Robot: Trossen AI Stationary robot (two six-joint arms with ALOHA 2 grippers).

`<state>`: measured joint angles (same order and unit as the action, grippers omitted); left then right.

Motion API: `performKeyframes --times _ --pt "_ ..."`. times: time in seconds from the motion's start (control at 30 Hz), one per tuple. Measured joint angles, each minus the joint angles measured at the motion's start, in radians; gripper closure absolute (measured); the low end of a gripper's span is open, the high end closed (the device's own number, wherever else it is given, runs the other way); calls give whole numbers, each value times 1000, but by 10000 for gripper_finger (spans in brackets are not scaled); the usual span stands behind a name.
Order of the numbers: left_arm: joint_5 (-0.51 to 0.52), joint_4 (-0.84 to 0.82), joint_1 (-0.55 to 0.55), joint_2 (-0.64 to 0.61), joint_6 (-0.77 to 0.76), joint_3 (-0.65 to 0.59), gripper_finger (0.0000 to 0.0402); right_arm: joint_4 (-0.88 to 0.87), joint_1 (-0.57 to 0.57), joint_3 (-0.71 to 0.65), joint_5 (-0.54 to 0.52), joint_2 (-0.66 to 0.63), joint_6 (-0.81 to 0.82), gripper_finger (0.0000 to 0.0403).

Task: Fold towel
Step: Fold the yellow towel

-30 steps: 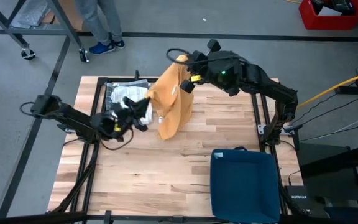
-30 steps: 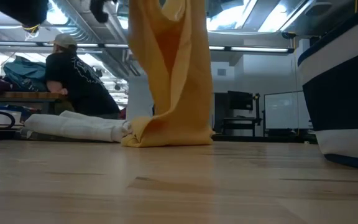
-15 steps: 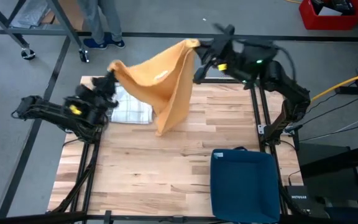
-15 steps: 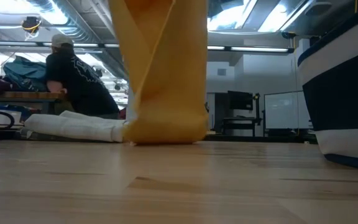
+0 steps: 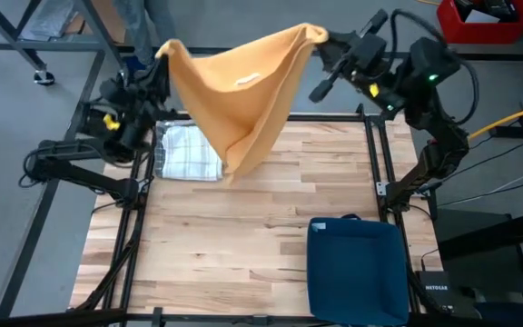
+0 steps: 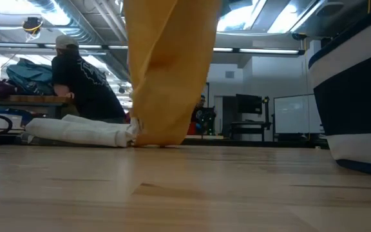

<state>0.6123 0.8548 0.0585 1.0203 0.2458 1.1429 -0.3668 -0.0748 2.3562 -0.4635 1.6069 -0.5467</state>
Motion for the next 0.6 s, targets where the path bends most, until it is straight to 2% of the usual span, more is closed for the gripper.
performKeyframes --times 0.13,0.33,0.6 --pt "-44 -81 63 76 -9 140 402 2 -30 0 -33 -28 -4 398" --pt "-53 -143 140 177 -11 299 401 3 -74 0 -42 -75 19 398" --pt "-144 -175 220 252 -56 362 401 -35 -105 0 -41 -88 19 398"
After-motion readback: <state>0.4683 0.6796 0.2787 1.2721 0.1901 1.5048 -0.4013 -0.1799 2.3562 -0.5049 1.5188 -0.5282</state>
